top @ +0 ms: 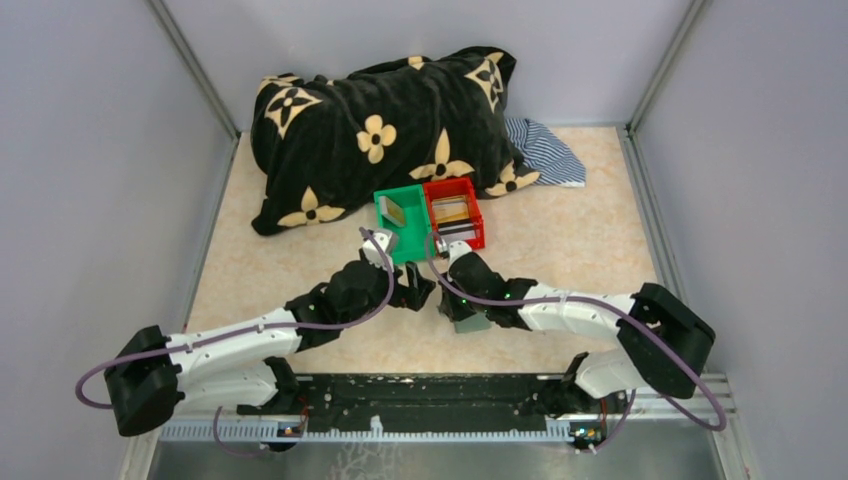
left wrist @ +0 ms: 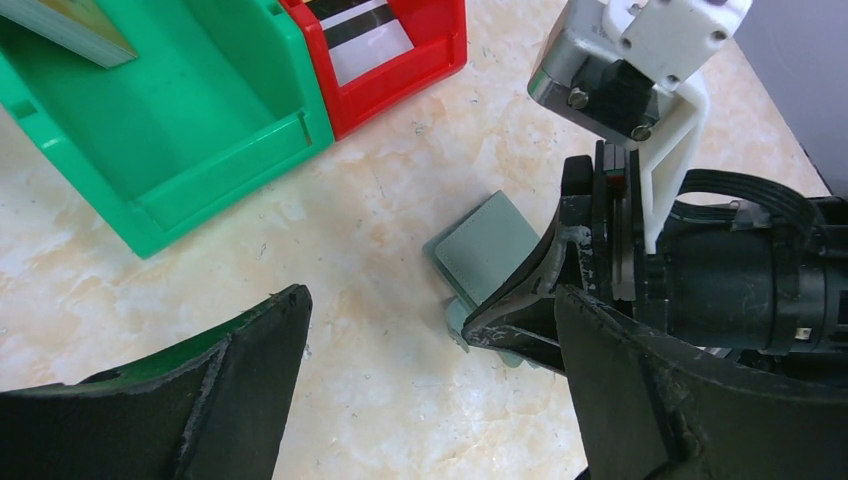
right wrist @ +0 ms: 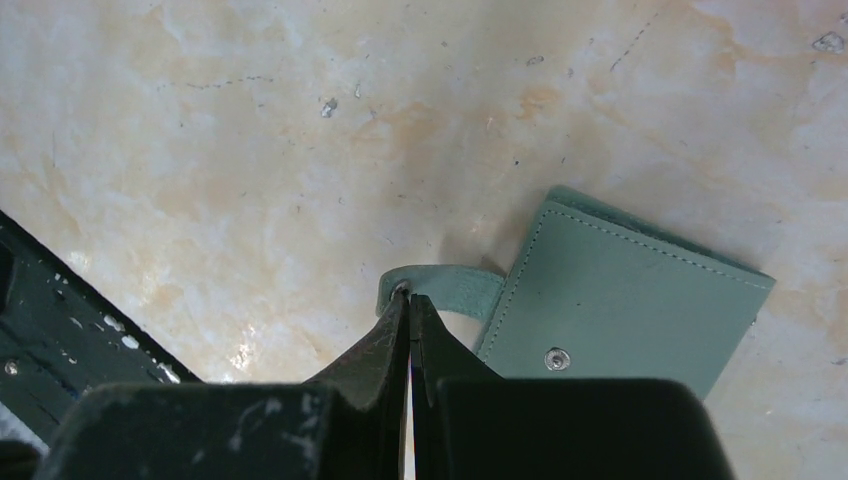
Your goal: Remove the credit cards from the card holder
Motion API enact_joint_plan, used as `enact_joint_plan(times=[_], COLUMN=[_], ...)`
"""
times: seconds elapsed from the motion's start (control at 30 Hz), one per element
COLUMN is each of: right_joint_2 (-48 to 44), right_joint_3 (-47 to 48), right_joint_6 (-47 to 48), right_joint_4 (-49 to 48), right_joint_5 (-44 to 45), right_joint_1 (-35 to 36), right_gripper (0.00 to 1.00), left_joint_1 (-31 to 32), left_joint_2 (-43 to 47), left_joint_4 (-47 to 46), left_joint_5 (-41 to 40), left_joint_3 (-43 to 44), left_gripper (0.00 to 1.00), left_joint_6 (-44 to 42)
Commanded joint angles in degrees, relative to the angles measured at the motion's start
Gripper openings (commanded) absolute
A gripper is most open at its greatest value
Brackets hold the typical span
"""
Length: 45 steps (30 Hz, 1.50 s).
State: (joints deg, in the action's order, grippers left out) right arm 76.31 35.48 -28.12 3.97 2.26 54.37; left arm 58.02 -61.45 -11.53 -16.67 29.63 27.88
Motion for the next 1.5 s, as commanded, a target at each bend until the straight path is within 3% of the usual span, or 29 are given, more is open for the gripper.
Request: enact_joint_plan(times=[0.0, 0.67, 0.8, 0.9, 1.07, 1.23, 1.4, 1.47], right_joint_2=[1.8, 6.5, 6.0, 6.2, 6.6, 5.9, 6.3, 6.2], right_joint_3=[0.5, -1.9, -2.4, -2.9, -3.5, -3.9, -4.0, -4.2], right_joint_6=[-1.7, -2.6, -3.1, -3.8, -4.4, -4.5, -4.4, -4.7], right_joint_4=[-4.3, -8.4, -8.4, -8.9, -9.7, -9.4, -9.4, -9.6], right_joint_5=[0.3, 1.8, 2.3, 2.2, 1.8, 2.2, 2.0, 2.0], right_joint_1=[0.7, 0.6, 0.6, 0.6, 0.6, 0.6, 0.6, 0.6], right_gripper=[0.00, 0.00, 0.00, 0.00, 0.00, 0.00, 0.00, 0.00], left_joint_1=[0.0, 0.1, 0.1, 0.1, 0.1, 0.7, 0.8, 0.8], left_joint_2=[0.6, -10.1, -13.9, -15.5, -13.8, -13.6, -10.5, -12.1], left_joint_4=[1.2, 1.4, 2.6, -1.6, -12.0, -0.8, -18.8, -19.6], left_joint_5=[-0.7, 6.7, 11.0, 15.1, 17.8, 12.9, 18.4, 20.0], left_joint_3=[-0.5, 2.6, 4.2, 2.4, -3.1, 0.0, -7.4, -7.3], left_gripper=[0.96, 0.96, 0.86, 0.77, 0.78, 0.76, 0.71, 0.74], left_joint_6=[2.0, 6.1, 10.0, 13.5, 17.9, 16.8, 18.6, 19.3])
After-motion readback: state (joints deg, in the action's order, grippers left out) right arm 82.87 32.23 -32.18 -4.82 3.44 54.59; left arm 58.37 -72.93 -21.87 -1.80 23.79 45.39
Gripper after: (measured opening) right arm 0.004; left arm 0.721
